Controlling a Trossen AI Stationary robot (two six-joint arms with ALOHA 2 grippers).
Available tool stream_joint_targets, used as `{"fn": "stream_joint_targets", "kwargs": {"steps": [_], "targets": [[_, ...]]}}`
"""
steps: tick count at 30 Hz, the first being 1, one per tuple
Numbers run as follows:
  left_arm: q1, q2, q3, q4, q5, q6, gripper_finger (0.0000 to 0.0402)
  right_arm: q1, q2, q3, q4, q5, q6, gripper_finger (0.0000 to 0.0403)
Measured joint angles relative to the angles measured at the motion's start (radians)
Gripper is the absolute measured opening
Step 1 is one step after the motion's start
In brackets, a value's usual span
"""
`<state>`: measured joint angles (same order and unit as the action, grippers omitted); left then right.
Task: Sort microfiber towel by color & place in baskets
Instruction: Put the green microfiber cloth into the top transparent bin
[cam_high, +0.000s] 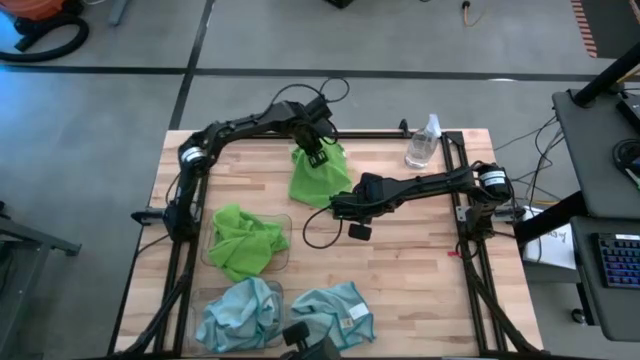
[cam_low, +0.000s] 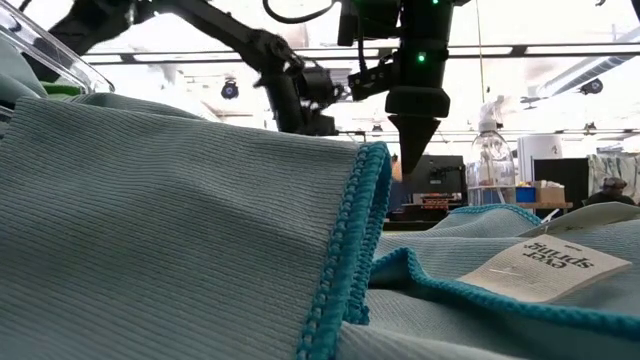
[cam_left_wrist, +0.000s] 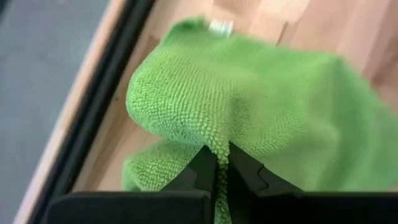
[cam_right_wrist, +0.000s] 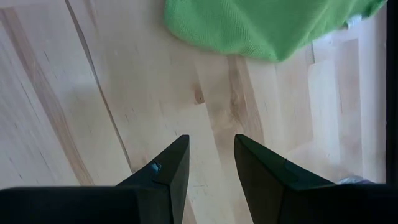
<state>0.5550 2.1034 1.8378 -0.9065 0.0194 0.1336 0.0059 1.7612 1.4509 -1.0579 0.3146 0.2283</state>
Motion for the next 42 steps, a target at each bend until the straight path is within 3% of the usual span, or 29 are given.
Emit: {"fn": "stream_joint_targets", "kwargs": {"steps": [18,28,42], "targets": [[-0.018,-0.399,0.000,-0.037,0.018,-0.073,0.0000,0.000,0.000,0.000,0.017,0.000,0.000,0.0123],[-0.067,-0.552,0.000,-0.200,0.099,-0.114,0.0000,0.000,0.000,0.000,0.020,0.000,0.008,0.0123],[-0.306,-0.724,0.000,-0.459,0.206,-0.247,0.0000,0.000,0.000,0.000,0.018,-0.001,0.034,0.0123]]}}
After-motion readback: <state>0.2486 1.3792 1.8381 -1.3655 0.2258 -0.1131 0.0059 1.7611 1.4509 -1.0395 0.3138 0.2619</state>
